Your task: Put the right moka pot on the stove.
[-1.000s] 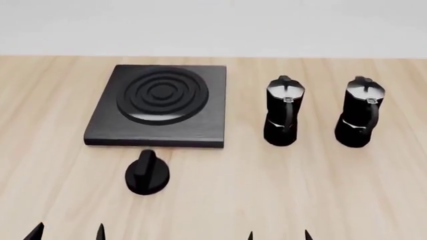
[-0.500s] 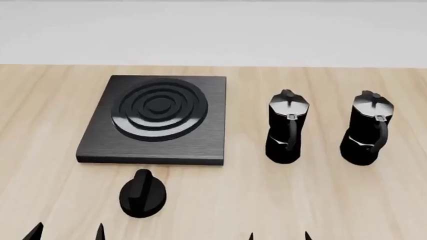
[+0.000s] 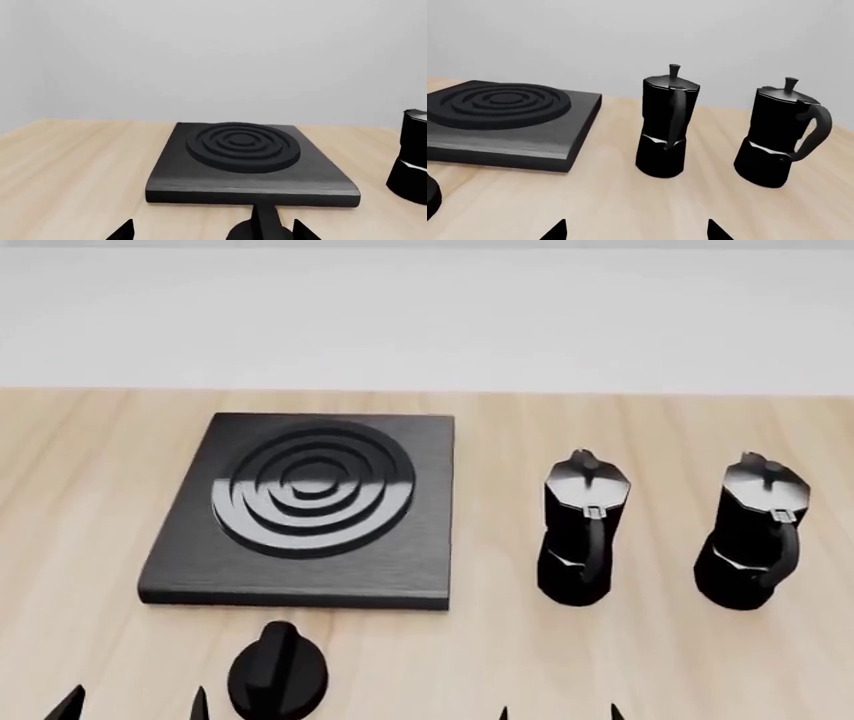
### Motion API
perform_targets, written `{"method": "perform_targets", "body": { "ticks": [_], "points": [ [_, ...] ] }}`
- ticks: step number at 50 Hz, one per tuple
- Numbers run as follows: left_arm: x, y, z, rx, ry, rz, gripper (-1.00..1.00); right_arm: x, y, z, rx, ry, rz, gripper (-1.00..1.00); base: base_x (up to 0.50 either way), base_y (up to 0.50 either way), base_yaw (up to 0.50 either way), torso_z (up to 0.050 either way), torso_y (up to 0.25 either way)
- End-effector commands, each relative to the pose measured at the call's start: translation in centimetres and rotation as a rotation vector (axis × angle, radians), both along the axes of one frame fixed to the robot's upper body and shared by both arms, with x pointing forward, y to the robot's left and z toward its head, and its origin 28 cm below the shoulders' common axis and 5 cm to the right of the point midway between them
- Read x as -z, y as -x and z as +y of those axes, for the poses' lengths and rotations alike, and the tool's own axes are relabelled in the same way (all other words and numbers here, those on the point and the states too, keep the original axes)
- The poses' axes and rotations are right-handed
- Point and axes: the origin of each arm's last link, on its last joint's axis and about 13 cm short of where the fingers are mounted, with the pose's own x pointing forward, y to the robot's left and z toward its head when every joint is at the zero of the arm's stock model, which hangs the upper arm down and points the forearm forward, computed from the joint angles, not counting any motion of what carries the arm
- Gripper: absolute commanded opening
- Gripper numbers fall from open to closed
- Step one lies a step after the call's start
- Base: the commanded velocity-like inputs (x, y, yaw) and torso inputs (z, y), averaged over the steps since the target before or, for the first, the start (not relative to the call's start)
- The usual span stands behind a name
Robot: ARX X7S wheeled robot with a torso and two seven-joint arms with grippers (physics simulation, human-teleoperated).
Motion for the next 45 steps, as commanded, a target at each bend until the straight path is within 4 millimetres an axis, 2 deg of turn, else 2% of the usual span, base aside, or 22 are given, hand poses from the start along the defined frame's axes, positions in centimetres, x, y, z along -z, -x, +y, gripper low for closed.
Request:
{"method": "perform_targets", "body": {
  "ticks": [1,45],
  "points": [
    [-0.02,0.0,0.03,-0.003,0.001,0.001,1.0,-0.06,0.12,0.09,-0.002,0.002,0.001,1.0,0.16,0.07,0.0,0.0,0.0],
    [0.02,-0.06,-0.04,-0.003,-0.002,0.005,1.0,-0.18,0.24,-0.38,0.003,-0.033,-0.003,1.0,0.15,0.03,0.0,0.0,0.0]
  ]
}}
